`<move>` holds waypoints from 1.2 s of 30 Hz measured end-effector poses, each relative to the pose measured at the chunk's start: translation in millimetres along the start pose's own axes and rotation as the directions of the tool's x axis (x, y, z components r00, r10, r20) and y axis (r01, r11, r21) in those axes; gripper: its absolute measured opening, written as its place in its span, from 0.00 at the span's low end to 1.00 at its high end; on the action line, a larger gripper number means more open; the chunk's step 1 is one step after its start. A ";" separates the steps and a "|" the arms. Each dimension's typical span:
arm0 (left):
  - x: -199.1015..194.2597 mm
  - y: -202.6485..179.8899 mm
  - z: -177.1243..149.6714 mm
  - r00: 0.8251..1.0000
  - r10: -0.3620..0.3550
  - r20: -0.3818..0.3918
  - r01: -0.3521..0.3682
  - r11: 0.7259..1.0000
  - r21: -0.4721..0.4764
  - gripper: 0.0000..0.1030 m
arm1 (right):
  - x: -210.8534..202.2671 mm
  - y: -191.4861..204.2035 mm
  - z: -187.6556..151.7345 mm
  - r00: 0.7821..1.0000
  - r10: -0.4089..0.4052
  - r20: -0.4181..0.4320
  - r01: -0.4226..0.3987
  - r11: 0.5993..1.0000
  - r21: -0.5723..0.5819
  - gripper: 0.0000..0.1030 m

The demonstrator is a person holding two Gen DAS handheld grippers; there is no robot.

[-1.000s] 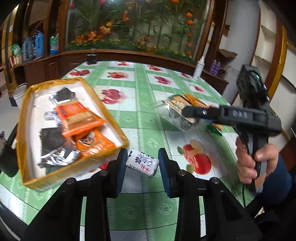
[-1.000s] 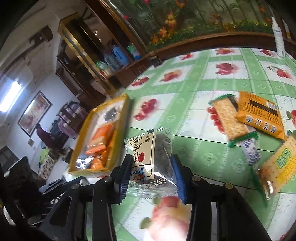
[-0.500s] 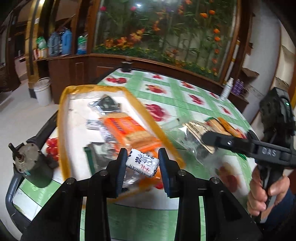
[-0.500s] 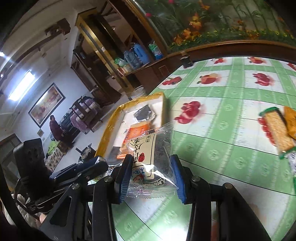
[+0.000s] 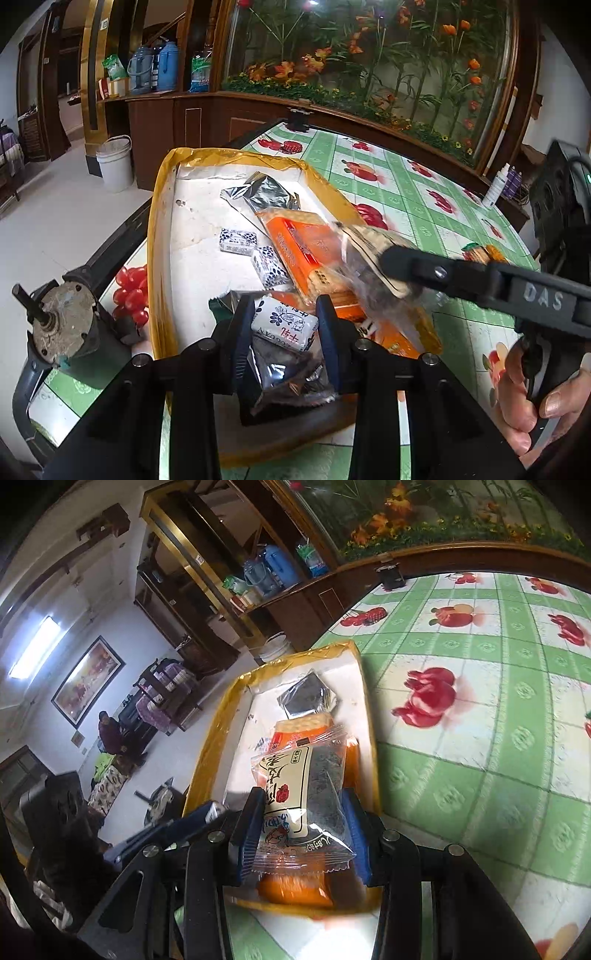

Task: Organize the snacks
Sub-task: 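Release the candy into the tray with the left tool while the right tool releases the bread bag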

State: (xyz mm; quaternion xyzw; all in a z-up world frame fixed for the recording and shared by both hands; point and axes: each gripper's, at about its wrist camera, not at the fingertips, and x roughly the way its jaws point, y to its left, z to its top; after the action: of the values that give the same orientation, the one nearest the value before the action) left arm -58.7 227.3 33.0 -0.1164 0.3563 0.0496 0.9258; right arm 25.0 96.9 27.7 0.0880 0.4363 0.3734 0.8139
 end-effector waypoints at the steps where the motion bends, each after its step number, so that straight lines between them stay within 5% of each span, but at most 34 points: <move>1: 1.2 0.0 1.4 1.000 0.011 0.002 -0.011 1.000 0.004 0.31 | 4.3 1.4 2.7 1.000 -0.001 0.002 0.001 1.000 0.002 0.41; 14: 6.3 14.7 5.0 0.998 0.066 0.021 -0.065 0.997 -0.043 0.33 | 45.3 12.6 20.6 1.000 0.022 -0.001 -0.022 1.000 0.019 0.43; 18: 5.4 9.8 3.2 0.997 0.082 0.015 -0.082 0.996 -0.031 0.45 | 41.3 9.9 22.2 0.999 0.040 -0.011 -0.040 0.999 0.034 0.47; 26: -8.8 5.5 5.6 0.996 0.085 0.029 -0.084 0.996 -0.027 0.48 | 29.1 0.6 28.0 0.997 0.073 0.003 -0.073 0.995 0.068 0.51; 28: -15.3 4.2 6.5 0.995 0.087 0.046 -0.086 0.996 -0.029 0.60 | 23.0 1.5 28.2 0.997 0.075 0.010 -0.076 0.995 0.065 0.51; 36: -36.5 -16.2 9.9 0.995 0.046 0.094 -0.046 0.999 0.000 0.60 | -7.4 -10.4 33.9 0.995 0.086 0.052 -0.090 0.992 0.093 0.52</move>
State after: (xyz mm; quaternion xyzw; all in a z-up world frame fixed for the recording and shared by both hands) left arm -76.5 213.8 67.5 -0.1048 0.3150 0.0759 0.9402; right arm 54.3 90.7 48.1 0.1548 0.4297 0.3855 0.8018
